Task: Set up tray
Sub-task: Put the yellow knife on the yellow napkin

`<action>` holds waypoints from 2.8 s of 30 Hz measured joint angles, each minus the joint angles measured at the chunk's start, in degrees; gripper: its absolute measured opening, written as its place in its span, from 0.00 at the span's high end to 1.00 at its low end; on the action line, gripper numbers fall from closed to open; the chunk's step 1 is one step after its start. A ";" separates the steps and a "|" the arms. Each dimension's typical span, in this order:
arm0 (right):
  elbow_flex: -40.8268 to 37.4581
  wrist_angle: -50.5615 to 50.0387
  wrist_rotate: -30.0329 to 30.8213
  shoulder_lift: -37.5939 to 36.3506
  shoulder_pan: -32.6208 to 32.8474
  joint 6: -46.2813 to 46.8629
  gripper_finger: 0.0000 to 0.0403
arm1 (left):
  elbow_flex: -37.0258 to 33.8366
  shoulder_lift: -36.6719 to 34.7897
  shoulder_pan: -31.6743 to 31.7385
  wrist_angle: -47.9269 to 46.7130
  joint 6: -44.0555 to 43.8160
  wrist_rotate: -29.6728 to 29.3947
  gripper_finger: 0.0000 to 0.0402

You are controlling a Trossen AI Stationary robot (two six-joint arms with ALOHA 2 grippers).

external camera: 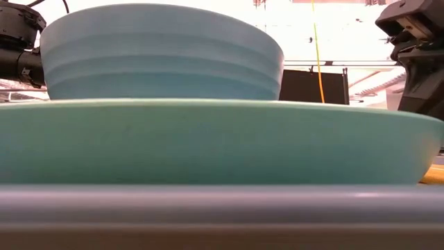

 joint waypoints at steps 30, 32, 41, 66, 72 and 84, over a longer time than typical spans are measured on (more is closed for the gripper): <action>0.04 -19.91 -31.54 -17.32 -72.81 -81.19 0.76 | 0.00 -0.01 0.02 0.00 -0.01 -0.01 0.62; 0.04 -20.02 -32.72 -15.21 -74.65 -81.32 0.74 | 0.00 0.01 0.00 0.00 0.01 0.00 0.62; 0.04 -14.58 -33.43 -3.82 -75.67 -81.42 0.65 | 0.00 0.00 0.02 0.00 -0.01 -0.01 0.62; 0.17 -6.50 -30.91 5.19 -76.18 -84.74 0.88 | 0.00 0.00 0.01 0.01 0.00 0.01 0.62; -0.08 -2.93 -29.05 3.52 -75.36 -87.03 0.88 | 0.00 0.00 0.01 0.00 0.00 0.01 0.62; -0.21 0.02 -43.51 -16.64 -62.00 -78.20 0.88 | 0.00 -0.01 0.02 0.00 -0.01 0.01 0.62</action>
